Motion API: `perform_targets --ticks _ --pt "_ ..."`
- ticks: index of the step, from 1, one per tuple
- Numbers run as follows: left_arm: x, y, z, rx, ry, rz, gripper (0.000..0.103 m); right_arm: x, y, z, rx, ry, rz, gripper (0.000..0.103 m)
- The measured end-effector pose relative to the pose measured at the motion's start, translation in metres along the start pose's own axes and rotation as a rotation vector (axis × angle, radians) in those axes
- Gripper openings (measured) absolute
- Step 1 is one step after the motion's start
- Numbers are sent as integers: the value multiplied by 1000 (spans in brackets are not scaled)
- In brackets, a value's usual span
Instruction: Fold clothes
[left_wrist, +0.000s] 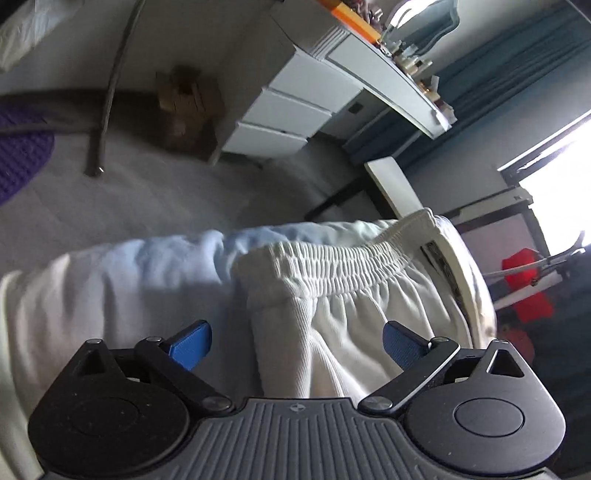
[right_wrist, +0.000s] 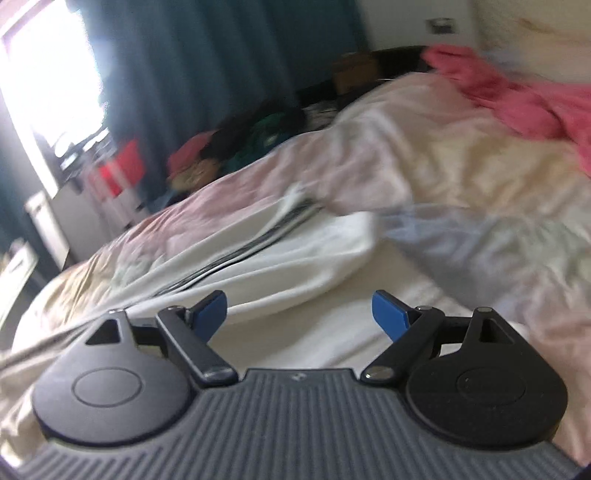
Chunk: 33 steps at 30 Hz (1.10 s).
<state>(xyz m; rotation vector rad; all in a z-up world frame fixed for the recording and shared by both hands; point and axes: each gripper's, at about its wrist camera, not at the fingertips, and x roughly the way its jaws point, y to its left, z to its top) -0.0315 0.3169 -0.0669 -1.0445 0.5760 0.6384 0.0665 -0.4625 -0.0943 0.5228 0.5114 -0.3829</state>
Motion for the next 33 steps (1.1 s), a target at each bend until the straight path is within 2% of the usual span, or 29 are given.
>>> perform_targets --ticks 5,8,11,15,17,19,20,22,23,25,27,29,33 --pt "14 15 1 -48 67 -69 94 -26 -64 -13 241 -36 -145 87" --pt "26 27 -1 -115 108 -102 89 -38 -94 -25 422 -52 -189 87" --pt "26 38 -4 -157 104 -126 86 -33 -118 -40 585 11 -193 88" --pt "25 42 -6 -168 96 -144 77 -13 -129 -52 682 111 -155 87" --pt "26 42 -7 -177 93 -144 73 -8 -128 -53 683 123 -141 80" --pt "25 40 -8 -177 86 -135 70 -2 -127 -54 684 138 -119 61" --pt "25 38 -8 -174 83 -126 66 2 -126 -55 689 151 -99 58" --pt "28 34 -9 -173 76 -125 62 9 -125 -56 690 162 -84 41" --pt "29 32 -9 -173 70 -132 60 13 -124 -55 681 159 -86 37" --pt "31 28 -10 -170 57 -122 56 20 -123 -55 655 158 -99 15" --pt "29 26 -11 -161 47 -127 49 17 -122 -52 630 122 -88 9" --pt "27 25 -11 -159 35 -143 37 7 -118 -47 589 62 -85 6" --pt "23 24 -12 -154 13 -175 26 -6 -109 -35 508 -25 -108 5"
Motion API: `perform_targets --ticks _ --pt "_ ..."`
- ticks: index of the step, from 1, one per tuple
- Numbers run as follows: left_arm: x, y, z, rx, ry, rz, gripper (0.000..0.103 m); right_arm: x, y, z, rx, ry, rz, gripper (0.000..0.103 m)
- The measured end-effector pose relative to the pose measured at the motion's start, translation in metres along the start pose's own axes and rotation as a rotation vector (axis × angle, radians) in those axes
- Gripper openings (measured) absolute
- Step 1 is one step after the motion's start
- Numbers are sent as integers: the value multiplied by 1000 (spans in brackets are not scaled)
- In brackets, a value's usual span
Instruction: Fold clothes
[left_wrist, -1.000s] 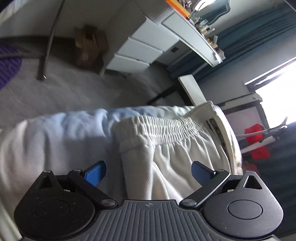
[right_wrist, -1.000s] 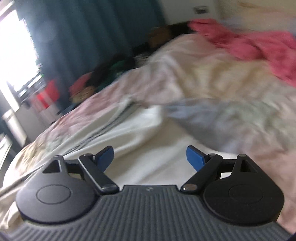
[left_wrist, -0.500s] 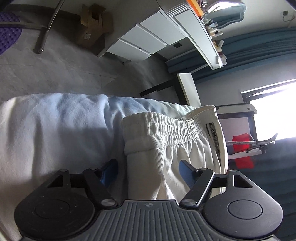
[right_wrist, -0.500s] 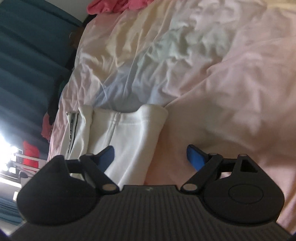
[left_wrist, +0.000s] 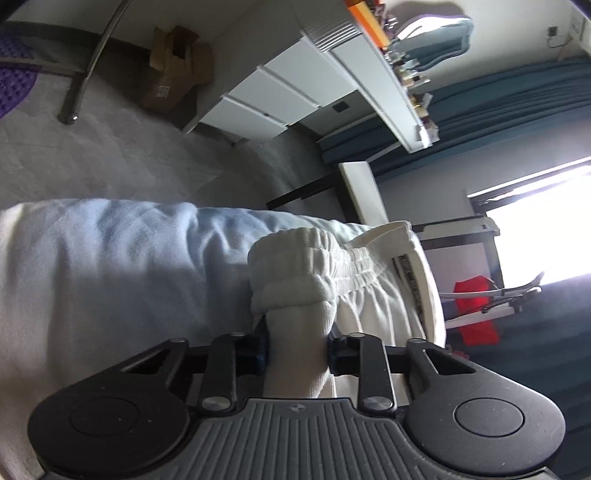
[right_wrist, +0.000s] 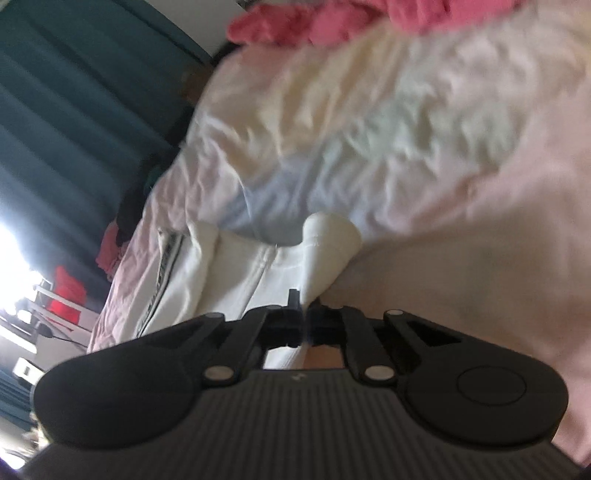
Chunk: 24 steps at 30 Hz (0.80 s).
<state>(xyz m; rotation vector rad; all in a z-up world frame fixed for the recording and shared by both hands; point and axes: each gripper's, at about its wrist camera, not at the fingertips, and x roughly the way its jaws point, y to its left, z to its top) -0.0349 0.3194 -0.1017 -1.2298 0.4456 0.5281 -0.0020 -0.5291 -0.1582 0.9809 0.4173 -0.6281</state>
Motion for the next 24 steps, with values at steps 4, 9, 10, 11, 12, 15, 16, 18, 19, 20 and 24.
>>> perform_targets --ticks 4,9,10,11,12,15,16,18,19,20,24 --pt "-1 -10 -2 54 -20 55 18 -7 0 4 -7 -34 8 5" --pt "-17 -14 3 50 -23 37 13 -25 -1 10 17 -91 40 5" --pt "-23 -17 7 63 -28 19 12 -29 -1 12 25 -97 46 5" --pt "-29 -19 10 66 -25 -6 12 -32 0 14 28 -95 55 5" --pt "-36 -22 15 59 -15 -35 11 -35 1 17 30 -91 64 5" --pt "-54 -37 28 43 -4 -97 11 -45 11 27 31 -81 115 5" --pt "-58 -44 33 45 -6 -111 11 -48 19 33 13 -87 129 5" --pt "-59 -65 40 70 -20 -122 11 -52 36 41 -17 -93 150 5" --pt "-55 -76 43 79 -23 -121 11 -49 47 48 -34 -92 155 5" --pt "-48 -89 45 84 -24 -117 11 -47 59 54 -51 -91 159 5" --pt "-7 -140 51 104 -32 -98 11 -9 117 75 -135 -94 140 5"
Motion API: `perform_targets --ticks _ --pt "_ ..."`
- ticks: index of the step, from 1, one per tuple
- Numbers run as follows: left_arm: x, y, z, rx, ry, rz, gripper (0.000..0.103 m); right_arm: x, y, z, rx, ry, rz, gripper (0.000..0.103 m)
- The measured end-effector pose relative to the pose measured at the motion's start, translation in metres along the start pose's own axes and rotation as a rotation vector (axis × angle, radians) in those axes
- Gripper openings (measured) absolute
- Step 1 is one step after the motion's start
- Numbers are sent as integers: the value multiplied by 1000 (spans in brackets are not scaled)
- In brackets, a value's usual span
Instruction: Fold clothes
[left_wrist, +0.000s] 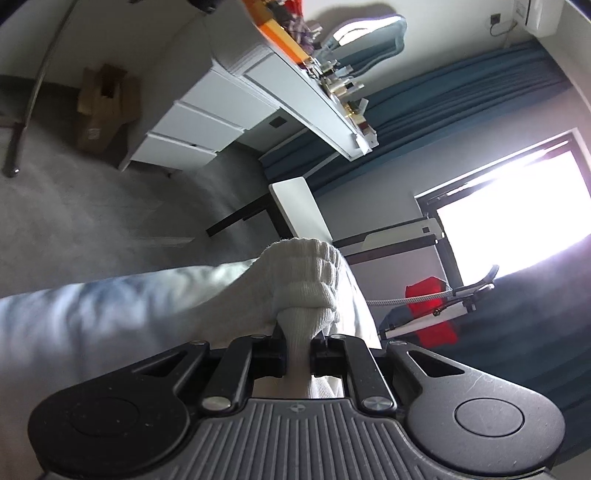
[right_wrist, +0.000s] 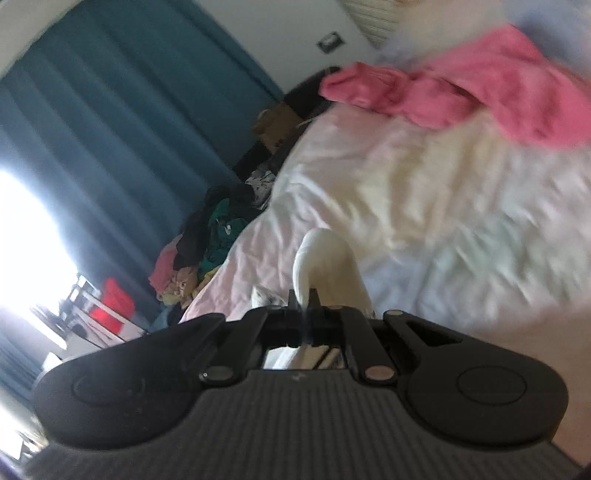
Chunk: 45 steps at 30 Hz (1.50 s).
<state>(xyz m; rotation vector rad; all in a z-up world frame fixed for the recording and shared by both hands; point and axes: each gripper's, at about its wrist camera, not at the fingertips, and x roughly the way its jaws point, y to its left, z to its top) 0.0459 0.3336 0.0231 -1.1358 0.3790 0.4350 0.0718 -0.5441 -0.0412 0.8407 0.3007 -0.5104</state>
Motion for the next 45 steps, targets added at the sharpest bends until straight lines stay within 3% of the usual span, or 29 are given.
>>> perform_targets --ticks 4,6,10,14,19,24,26,28,32,33,36,39,41,45 --pt "64 -53 0 84 -16 62 11 73 51 11 -35 -7 -49 5" --pt "104 -81 -5 147 -40 100 11 108 70 9 0 -28 -52 5" --pt "190 -118 -10 210 -38 151 12 193 104 -7 -45 -40 -142 5" --pt "280 -138 -30 339 -32 215 12 270 112 -30 -94 -27 -223 5" --pt "353 -138 -62 371 -40 307 14 328 105 -63 -192 -25 -278 6" --pt "352 -137 -60 376 -14 291 21 333 101 -70 -195 -8 -258 11" --pt "341 -134 -57 376 16 253 40 328 99 -69 -161 10 -238 16" --pt "323 -124 -49 383 43 215 46 315 95 -67 -109 38 -197 35" --pt "265 -105 -55 371 55 155 65 258 89 -73 -36 21 -134 60" --pt "250 -96 -58 351 51 138 65 244 86 -75 -24 32 -117 67" --pt "205 -68 -71 288 65 80 73 205 70 -86 42 95 -73 67" --pt "174 -41 -89 218 86 89 75 171 52 -98 92 167 -31 67" --pt "159 -26 -100 165 114 88 75 151 45 -110 48 215 -12 67" --pt "156 -4 -112 104 211 93 77 138 29 -131 68 411 43 67"
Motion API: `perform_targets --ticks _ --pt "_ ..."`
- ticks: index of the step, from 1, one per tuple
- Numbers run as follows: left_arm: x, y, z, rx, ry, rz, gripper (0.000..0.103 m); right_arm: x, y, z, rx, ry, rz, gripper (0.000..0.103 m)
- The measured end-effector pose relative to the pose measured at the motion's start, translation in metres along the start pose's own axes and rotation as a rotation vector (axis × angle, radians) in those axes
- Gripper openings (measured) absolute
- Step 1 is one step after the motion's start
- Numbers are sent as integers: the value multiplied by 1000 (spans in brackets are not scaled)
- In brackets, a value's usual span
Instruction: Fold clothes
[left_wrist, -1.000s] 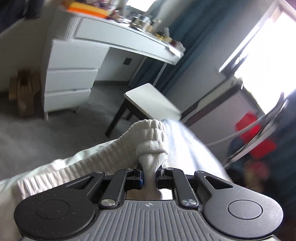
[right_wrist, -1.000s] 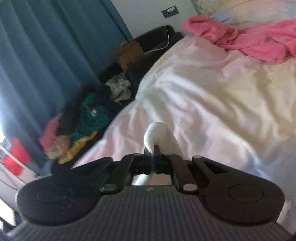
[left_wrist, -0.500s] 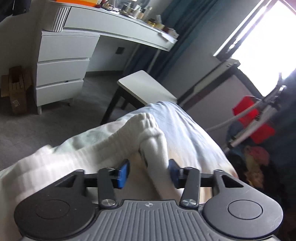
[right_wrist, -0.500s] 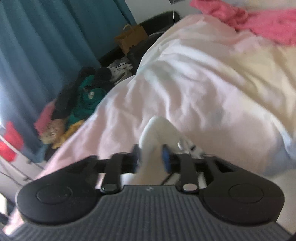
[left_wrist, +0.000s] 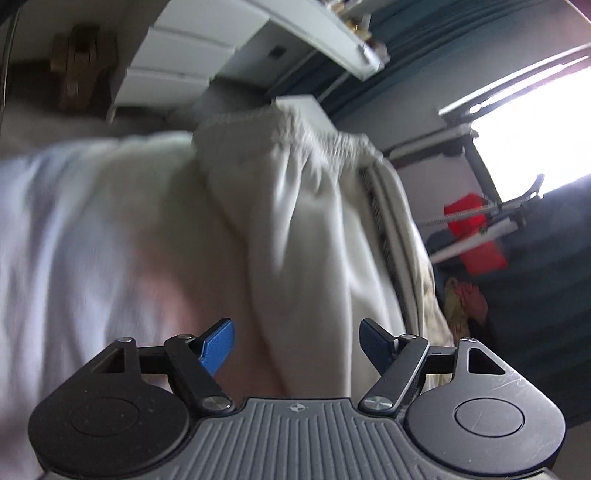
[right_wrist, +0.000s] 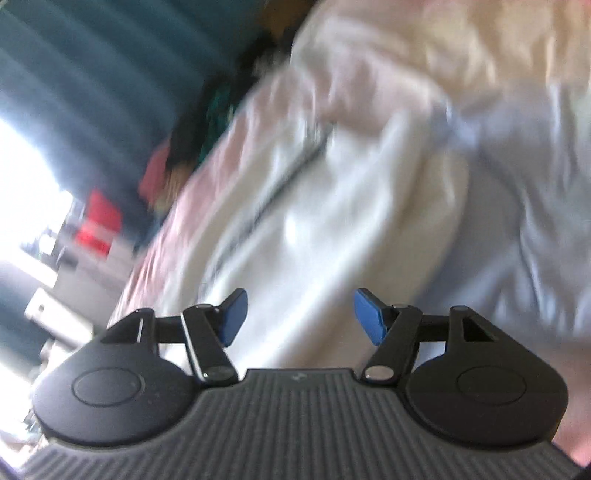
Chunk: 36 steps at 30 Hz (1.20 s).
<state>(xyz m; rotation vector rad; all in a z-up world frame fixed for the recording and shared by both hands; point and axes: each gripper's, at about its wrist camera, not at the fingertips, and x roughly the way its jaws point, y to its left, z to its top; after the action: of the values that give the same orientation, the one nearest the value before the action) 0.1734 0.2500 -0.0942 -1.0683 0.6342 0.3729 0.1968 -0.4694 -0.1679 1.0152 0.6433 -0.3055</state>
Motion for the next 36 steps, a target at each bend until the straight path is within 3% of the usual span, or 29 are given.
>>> perform_targets --ticks 4,10,12,14,18,20,21,22,27,32,36 --pt "18 19 -9 -88 78 -28 77 10 -27 -17 178 162 82 67" --pt "37 17 4 -72 -8 -103 75 25 -37 -15 244 125 147 67" --pt "43 19 10 -91 -34 -120 67 30 -40 -14 290 86 158 66" --pt "50 24 21 -120 -43 -131 36 37 -44 -9 334 43 165 66" --pt "59 29 44 -139 -39 -198 20 46 -47 6 386 -73 173 65" --pt "50 25 48 -122 -62 -221 17 46 -43 17 338 -140 136 46" --pt "44 25 51 -126 -70 -233 16 48 -42 21 299 -149 100 27" --pt "39 25 52 -135 -75 -244 15 50 -41 26 262 -155 65 23" --pt "3 46 55 -250 -53 -316 14 36 -38 34 201 -158 78 14" --pt "-51 58 57 -154 -122 -352 14 4 -36 32 200 -153 82 13" --pt "-89 79 56 -200 -140 -346 14 -19 -52 33 223 -108 89 12"
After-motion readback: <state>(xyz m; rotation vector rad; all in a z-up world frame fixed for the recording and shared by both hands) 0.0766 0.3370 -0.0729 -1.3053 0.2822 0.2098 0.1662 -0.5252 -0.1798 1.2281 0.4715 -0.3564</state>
